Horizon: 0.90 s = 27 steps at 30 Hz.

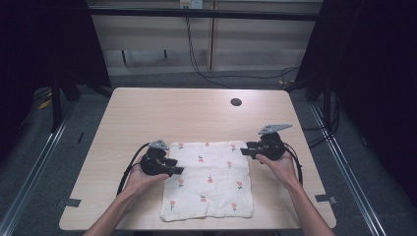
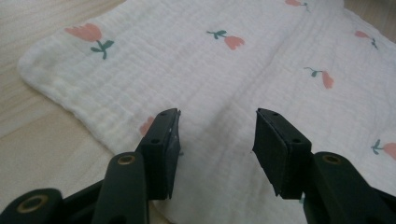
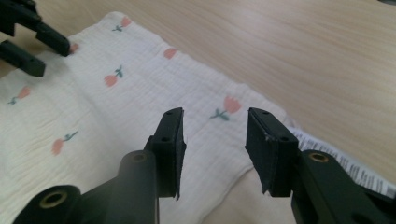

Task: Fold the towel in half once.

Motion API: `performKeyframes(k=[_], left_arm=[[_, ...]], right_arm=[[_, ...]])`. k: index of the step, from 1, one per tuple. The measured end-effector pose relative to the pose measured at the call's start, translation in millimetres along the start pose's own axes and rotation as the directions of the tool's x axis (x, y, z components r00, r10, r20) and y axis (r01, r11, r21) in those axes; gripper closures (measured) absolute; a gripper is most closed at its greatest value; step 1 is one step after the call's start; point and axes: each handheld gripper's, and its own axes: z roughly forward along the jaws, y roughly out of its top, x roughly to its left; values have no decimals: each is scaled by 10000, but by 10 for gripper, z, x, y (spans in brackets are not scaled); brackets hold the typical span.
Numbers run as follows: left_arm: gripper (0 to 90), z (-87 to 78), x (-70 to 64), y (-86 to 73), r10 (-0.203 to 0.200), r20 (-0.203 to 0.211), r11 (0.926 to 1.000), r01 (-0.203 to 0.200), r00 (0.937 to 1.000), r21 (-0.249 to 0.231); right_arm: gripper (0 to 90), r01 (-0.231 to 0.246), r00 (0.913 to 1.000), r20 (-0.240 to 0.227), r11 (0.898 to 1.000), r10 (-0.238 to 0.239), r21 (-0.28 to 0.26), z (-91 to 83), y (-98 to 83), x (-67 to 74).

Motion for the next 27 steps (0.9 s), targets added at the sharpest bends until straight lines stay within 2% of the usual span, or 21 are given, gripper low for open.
performKeyframes(k=[5, 6, 8, 9, 13, 14, 15, 19, 20, 23, 25, 27], left_arm=[[526, 3, 0, -12, 246, 14, 9997, -245, 9997, -61], [527, 5, 0, -15, 298, -12, 9995, -298, 9996, -83], [529, 6, 3, -17, 218, 27, 9997, -217, 9998, -116], [529, 7, 9, -20, 153, 69, 9998, -152, 9999, -160], [540, 8, 3, -20, 127, -21, 9998, -128, 9999, -176], [539, 8, -2, -18, 211, -94, 9997, -212, 9997, -131], [539, 10, -10, -17, 285, -156, 9995, -287, 9995, -132], [560, 11, -30, -16, 498, -456, 9987, -502, 9977, -70], [562, 12, -29, -14, 477, -461, 9988, -482, 9978, -79], [561, 0, -5, -12, 184, -279, 9998, -186, 9994, -57], [562, -8, 12, -6, 180, -211, 9998, -180, 9996, -7], [562, -15, 34, 4, 91, -135, 10000, -90, 9999, 22]], right_arm=[[591, 105, 9988, 481, 9987, -129, 489, 228, 138, -186], [591, 4, 9987, 507, 9987, -30, 518, 266, 158, -224], [592, -52, 9972, 742, 9979, 4, 648, 331, 176, -283], [590, -160, 9976, 685, 9981, 119, 598, 362, 171, -308], [589, -213, 9961, 865, 9977, 157, 638, 488, 113, -328], [589, -257, 9946, 1016, 9975, 189, 664, 515, 99, -324], [589, -235, 9956, 924, 9974, 171, 688, 541, 91, -335], [590, -365, 9948, 979, 9954, 278, 883, 571, 92, -344], [599, -286, 9947, 1013, 9943, 182, 1025, 576, 92, -346], [639, -193, 9916, 1294, 9940, 52, 1073, 581, 71, -366], [649, -300, 9940, 1076, 9958, 206, 862, 585, 52, -408], [673, -338, 9940, 1068, 9953, 240, 910, 585, 58, -411]])
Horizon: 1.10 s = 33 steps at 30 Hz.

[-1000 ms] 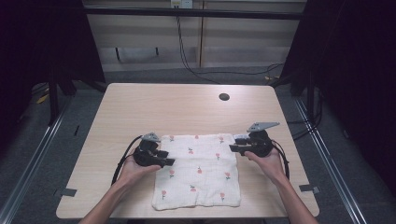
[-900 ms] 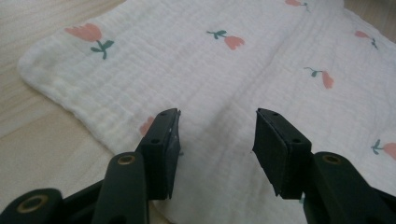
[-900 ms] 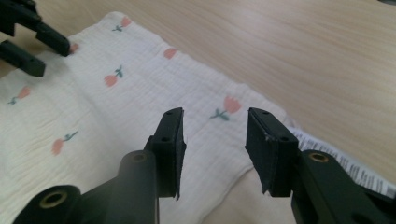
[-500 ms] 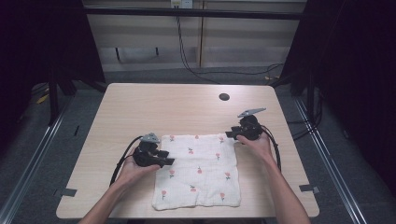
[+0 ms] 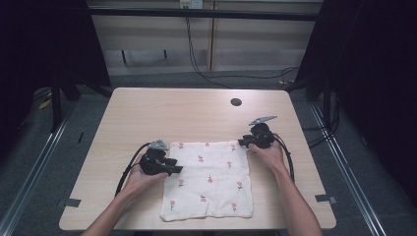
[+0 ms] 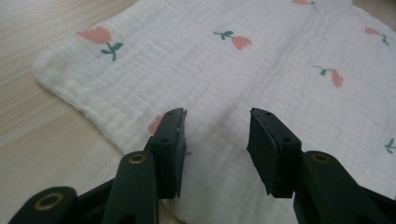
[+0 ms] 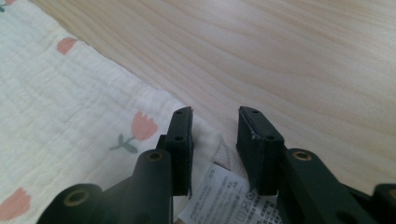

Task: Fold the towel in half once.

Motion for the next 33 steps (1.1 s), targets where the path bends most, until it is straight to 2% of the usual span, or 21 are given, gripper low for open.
performKeyframes(k=[3, 5, 6, 8, 12, 14, 15, 17, 18, 23, 25, 27, 29, 31, 33], left_arm=[[550, -54, 33, 39, 78, -158, 10000, -78, 9998, -4], [551, -104, 78, 67, -70, -294, 9996, 62, 9995, -268], [549, -131, 105, 79, -156, -235, 9990, 146, 9996, -414], [546, -199, 162, 104, -70, -588, 9986, 40, 9982, -523], [540, -295, 378, 101, -662, -812, 9942, 588, 9945, -901], [549, -293, 495, 87, -989, -1103, 9911, 879, 9890, -999], [552, -269, 541, 83, -1184, -1067, 9888, 1073, 9872, -1040], [562, -201, 595, 88, -1146, -1166, 9909, 1053, 9865, -835], [569, -156, 608, 91, -1142, -984, 9913, 1068, 9886, -771], [577, -15, 621, 184, -853, -1044, 9957, 811, 9909, -439], [545, 33, 620, 228, -780, -1192, 9966, 741, 9898, -367], [551, 80, 621, 265, -668, -1368, 9972, 616, 9883, -424], [558, 115, 630, 312, -814, -1427, 9963, 764, 9864, -397], [579, 153, 618, 348, -604, -1599, 9979, 559, 9853, -324], [598, 195, 598, 370, -522, -1347, 9982, 477, 9895, -370]], right_arm=[[761, 128, 9998, -151, 9998, -126, 132, -1, 11, 14], [820, 61, 9996, -287, 9997, -54, 255, -17, 6, 14], [835, -44, 9992, -394, 9997, 52, 221, -27, -3, 7], [852, -155, 9987, -477, 9998, 159, 85, -51, -18, -10], [859, -305, 9985, -456, 9995, 305, 13, -111, -43, -25], [860, -286, 9982, -531, 9996, 282, -80, -133, -40, -23], [860, -253, 9981, -566, 9996, 244, -157, -137, -34, -19], [860, -188, 9979, -627, 9996, 175, -202, -144, -20, -5], [860, -171, 9978, -648, 9996, 156, -229, -144, -17, 1], [860, -198, 9970, -749, 9996, 181, -210, -105, -35, 15], [860, -233, 9963, -830, 9993, 208, -286, -98, -34, 15], [859, -184, 9968, -785, 9996, 167, -211, -96, -28, 25], [858, -167, 9963, -842, 9996, 146, -239, -95, -27, 31], [859, -220, 9960, -870, 9994, 197, -261, -99, -29, 31], [859, -314, 9942, -1043, 9990, 280, -309, -104, -32, 29]])
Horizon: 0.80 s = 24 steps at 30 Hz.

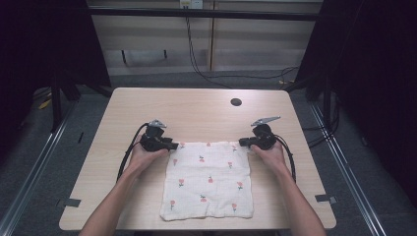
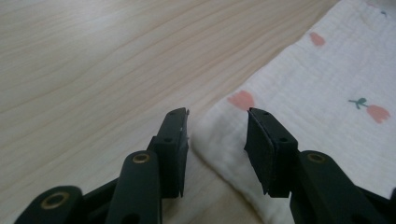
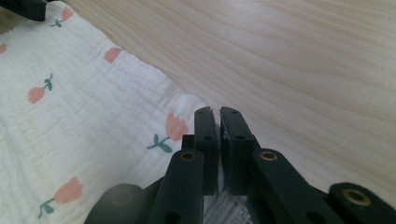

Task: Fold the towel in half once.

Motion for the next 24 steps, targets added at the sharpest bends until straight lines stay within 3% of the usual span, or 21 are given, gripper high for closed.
performKeyframes(k=[1, 5, 7, 8, 10, 14, 18, 21, 24], left_arm=[[635, 12, -13, 5, 156, -65, 9999, -156, 9999, 3], [776, 32, -35, -6, 123, 96, 9999, -122, 9999, -98], [821, 12, -11, -23, -304, 341, 9984, 320, 9990, -469], [838, 6, -2, -35, -280, 476, 9984, 303, 9985, -483], [848, 3, -14, -46, -265, 335, 9989, 278, 9991, -381], [851, -68, -28, -23, -253, 660, 9974, 296, 9975, -655], [850, -146, -83, 17, 26, 655, 9979, 17, 9978, -651], [850, -223, -62, 45, -199, 862, 9933, 296, 9961, -1121], [850, -276, -33, 101, -210, 1009, 9925, 328, 9947, -1176]], right_arm=[[860, 15, 10000, -93, 10000, -15, 0, -3, 0, 0], [860, 100, 9998, -170, 9999, -100, 4, -3, 8, 19], [861, 107, 9997, -197, 9999, -107, -25, -5, 12, 23], [861, 75, 9997, -215, 9999, -77, -78, -10, 12, 22], [862, 29, 9998, -219, 9999, -31, -101, -16, 12, 21], [862, -41, 9997, -226, 9998, 36, -217, -48, 14, 6], [864, -249, 9989, -421, 9979, 224, -596, -122, 42, -4], [866, -267, 9987, -443, 9969, 235, -745, -176, 64, -9], [866, -277, 9987, -444, 9955, 238, -907, -234, 79, -18]])
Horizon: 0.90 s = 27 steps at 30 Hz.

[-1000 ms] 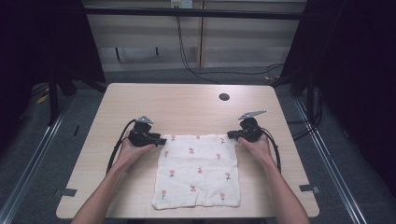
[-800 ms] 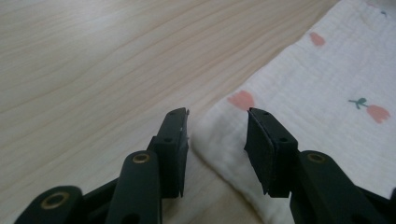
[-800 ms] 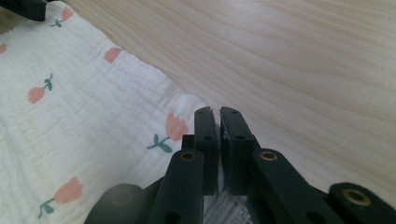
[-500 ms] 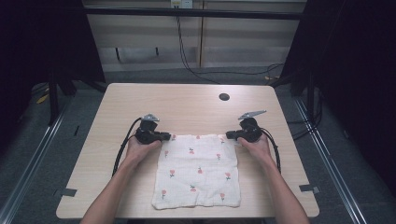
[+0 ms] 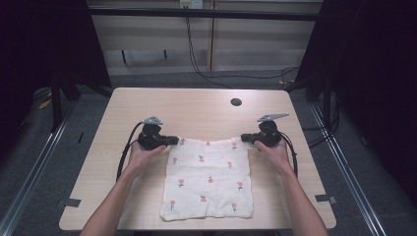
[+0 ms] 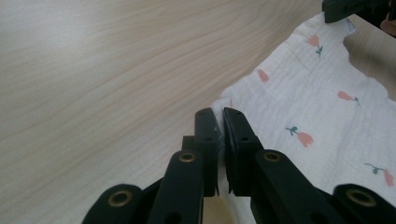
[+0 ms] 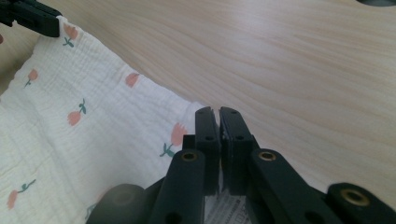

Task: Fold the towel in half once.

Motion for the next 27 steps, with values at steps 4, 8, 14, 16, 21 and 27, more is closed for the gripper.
performKeyframes(k=[4, 8, 14, 16, 21, 27], left_arm=[[852, -59, 0, 81, -69, 76, 9992, 72, 9999, -384], [853, -105, -32, 158, 138, 6, 9987, -138, 9999, -495], [852, -138, -126, 146, 541, -91, 9968, -546, 9985, -591], [852, -113, -123, 90, 526, -171, 9976, -533, 9985, -450], [851, -175, -147, 1, 520, -107, 9971, -525, 9986, -551], [850, -305, -293, -47, 1029, 15, 9924, -1026, 9947, -679]], right_arm=[[866, -50, 9999, -96, 9993, 46, -372, -76, 56, -1], [867, 4, 10000, -83, 9985, -9, -544, -122, 133, 14], [868, -42, 9998, -174, 9959, 27, -906, -167, 192, 44], [868, -3, 9998, -205, 9967, -14, -809, -148, 164, 52], [867, 53, 9998, -196, 9977, -66, -670, -190, 114, 85], [867, 316, 9987, -385, 9964, -348, -787, -345, 82, 170]])
